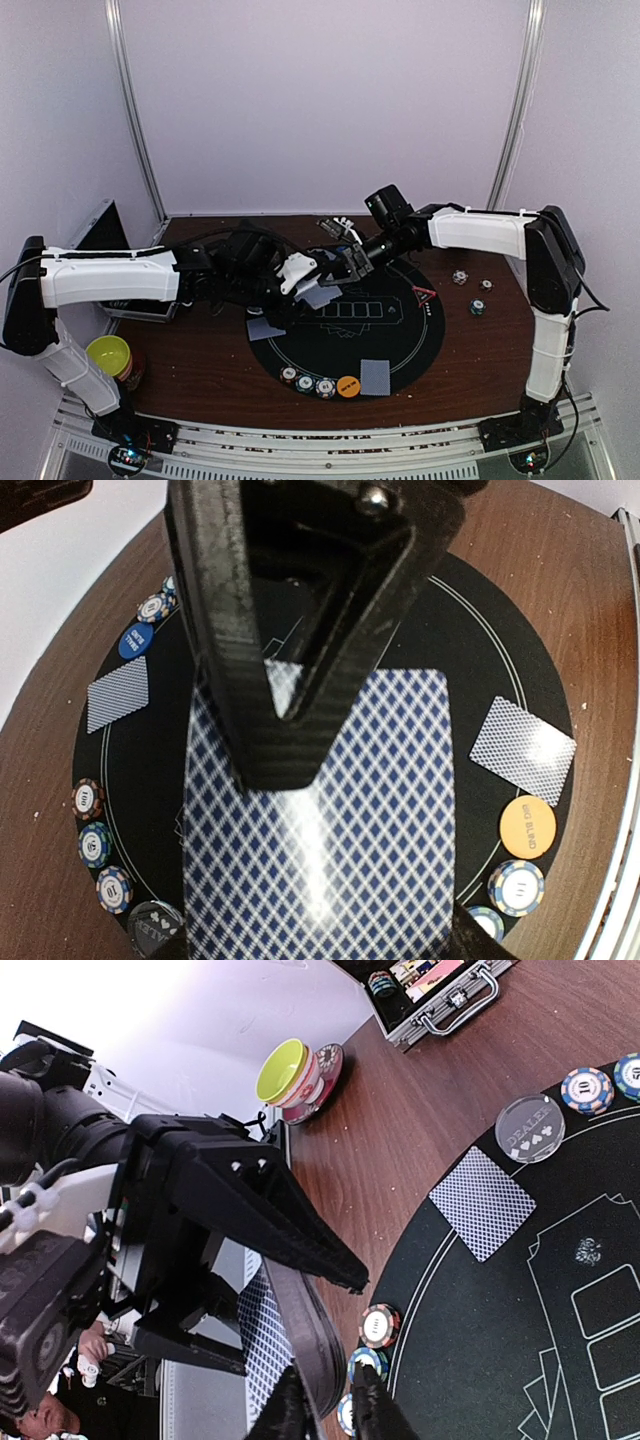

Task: Distribute texas hold em gaming equipment
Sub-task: Pick up the poker card from the face-down deck piles.

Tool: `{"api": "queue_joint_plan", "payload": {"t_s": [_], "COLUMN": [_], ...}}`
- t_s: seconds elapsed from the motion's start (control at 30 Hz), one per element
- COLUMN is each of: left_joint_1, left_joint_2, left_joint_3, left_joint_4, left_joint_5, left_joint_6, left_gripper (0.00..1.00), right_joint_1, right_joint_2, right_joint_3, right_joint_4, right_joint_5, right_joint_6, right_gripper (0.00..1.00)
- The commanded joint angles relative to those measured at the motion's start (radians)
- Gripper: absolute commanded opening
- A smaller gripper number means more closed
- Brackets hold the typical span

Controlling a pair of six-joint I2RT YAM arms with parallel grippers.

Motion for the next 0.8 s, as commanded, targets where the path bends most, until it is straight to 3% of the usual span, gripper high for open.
{"api": "queue_joint_plan", "payload": {"t_s": [0.0, 0.3, 0.57, 0.67, 0.77], "left_joint_1": [-0.009, -0.009, -0.009, -0.009, -0.009], "left_joint_2": [-0.020, -0.017, -0.018, -0.021, -0.022], "left_joint_3": [0.011, 0.011, 0.011, 0.011, 0.010], "left_joint_4": [0.069, 0.070, 0.070, 0.071, 0.073], "left_joint_5": [0.027, 0.029, 0.023, 0.014, 0.008], "left_joint_6": [0.008, 0.008, 0.007, 0.003, 0.000], "left_gripper": [0.60, 0.60, 0.60, 0.60, 0.60], "right_joint_1": [-0.025, -0.029, -0.044, -0.082, -0.129], "right_joint_2": [-0.028, 0.033, 0.067, 0.046, -0.020], "right_joint_3": [0.056, 0.227, 0.293, 0.263, 0.145], "right_joint_4": [-0.123, -0.472, -0.584, -0.518, -0.287], "right_joint_5": [0.025, 0.003, -0.011, -0.045, -0.064], "right_joint_6": [-0.083, -0.350, -0.425, -0.373, -0.193], "right_gripper": [0.14, 0.00, 0.00, 0.00, 0.00]}}
